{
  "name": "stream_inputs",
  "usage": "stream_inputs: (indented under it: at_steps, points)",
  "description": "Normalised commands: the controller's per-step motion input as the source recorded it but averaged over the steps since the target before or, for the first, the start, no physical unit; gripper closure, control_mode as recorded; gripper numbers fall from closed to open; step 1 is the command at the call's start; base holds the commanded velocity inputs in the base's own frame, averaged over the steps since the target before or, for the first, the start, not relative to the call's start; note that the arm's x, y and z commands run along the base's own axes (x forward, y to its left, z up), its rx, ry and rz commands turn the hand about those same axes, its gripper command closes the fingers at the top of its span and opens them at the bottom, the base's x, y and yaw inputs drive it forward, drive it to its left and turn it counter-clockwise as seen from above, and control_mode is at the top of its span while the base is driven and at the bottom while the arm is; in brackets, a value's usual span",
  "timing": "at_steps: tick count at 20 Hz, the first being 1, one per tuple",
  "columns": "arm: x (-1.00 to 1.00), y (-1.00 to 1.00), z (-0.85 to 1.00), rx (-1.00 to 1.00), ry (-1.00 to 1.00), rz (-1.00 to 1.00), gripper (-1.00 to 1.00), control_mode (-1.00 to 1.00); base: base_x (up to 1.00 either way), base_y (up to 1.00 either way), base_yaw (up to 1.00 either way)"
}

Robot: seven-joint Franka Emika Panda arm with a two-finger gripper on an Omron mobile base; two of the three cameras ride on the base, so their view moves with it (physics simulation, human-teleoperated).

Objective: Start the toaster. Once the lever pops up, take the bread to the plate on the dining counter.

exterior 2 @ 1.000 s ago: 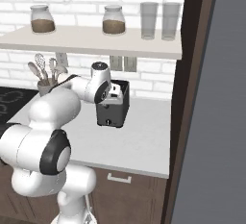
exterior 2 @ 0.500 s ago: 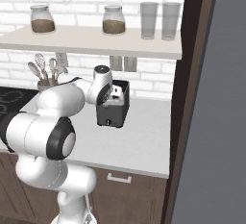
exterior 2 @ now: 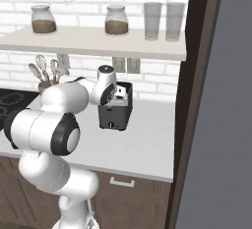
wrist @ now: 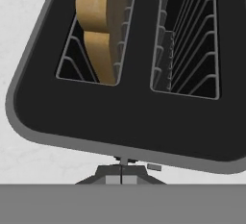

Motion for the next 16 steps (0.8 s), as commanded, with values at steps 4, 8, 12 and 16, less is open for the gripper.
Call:
stream_inputs:
  at_steps: [4, 8, 12, 16]
  points:
    - [0.04, 0.0, -0.23, 0.0, 0.0, 0.0, 1.0, -1.0, 0.0, 0.0, 0.0]
    - [0.01, 0.0, -0.31, 0.0, 0.0, 0.0, 1.0, -1.0, 0.0, 0.0, 0.0]
    - [0.0, 0.0, -0.64, 0.0, 0.0, 0.0, 1.0, -1.0, 0.0, 0.0, 0.0]
    - [0.0, 0.0, -0.82, 0.0, 0.0, 0.0, 1.0, -1.0, 0.0, 0.0, 0.0]
